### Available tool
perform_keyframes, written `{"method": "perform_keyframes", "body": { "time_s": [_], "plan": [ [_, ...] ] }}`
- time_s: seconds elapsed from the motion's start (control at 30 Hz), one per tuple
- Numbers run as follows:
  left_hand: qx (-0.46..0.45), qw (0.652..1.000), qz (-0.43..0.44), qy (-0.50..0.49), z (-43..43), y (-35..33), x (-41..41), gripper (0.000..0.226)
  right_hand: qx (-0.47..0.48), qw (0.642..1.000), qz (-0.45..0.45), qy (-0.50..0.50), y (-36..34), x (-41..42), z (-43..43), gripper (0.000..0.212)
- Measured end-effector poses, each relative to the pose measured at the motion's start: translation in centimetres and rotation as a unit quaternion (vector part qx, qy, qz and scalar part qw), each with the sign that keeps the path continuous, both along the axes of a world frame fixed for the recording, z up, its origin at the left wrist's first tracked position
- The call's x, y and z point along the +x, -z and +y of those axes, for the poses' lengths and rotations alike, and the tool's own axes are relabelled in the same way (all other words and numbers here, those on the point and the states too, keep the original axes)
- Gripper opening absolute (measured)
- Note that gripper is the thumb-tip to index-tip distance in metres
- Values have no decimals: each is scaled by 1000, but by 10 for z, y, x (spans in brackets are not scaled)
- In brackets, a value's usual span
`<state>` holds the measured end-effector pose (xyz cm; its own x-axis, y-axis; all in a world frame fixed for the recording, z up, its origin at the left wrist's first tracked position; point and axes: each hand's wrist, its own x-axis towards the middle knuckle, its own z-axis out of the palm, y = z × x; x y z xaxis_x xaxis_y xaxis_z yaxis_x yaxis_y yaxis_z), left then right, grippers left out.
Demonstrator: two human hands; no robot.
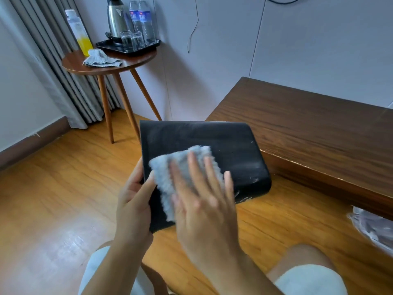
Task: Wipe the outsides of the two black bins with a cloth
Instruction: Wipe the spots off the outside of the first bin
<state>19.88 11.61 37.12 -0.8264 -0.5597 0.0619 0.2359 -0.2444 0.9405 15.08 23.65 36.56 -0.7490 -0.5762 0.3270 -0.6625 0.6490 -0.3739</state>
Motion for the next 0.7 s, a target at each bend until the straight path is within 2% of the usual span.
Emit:
{"method": "perform_keyframes", "body": {
  "time_s": [0.07, 0.13, 0.37, 0.43, 0.6, 0.7],
  "plan": [
    [25, 1000, 3, -8, -2, -1, 1, 42, 10, 999, 29, -36, 0, 5, 0, 54],
    [29, 999, -2, -16, -5, -4, 4, 41, 13, 999, 33, -31, 0, -10, 9, 53],
    [16, 998, -1, -53, -10, -12, 10, 40, 13, 991, -33, 127, -3, -72, 49, 58],
    [24, 999, -6, -48, -6, -10, 7, 38, 11, 993, -4, 114, -6, -49, 35, 57],
    [60, 998, 9, -3, 2, -6, 0, 38, 24, 997, 61, -31, -2, 15, 12, 54],
    [40, 999, -3, -27, 0, -9, 4, 37, 26, 998, 55, 2, 4, -11, 29, 53]
  ]
}}
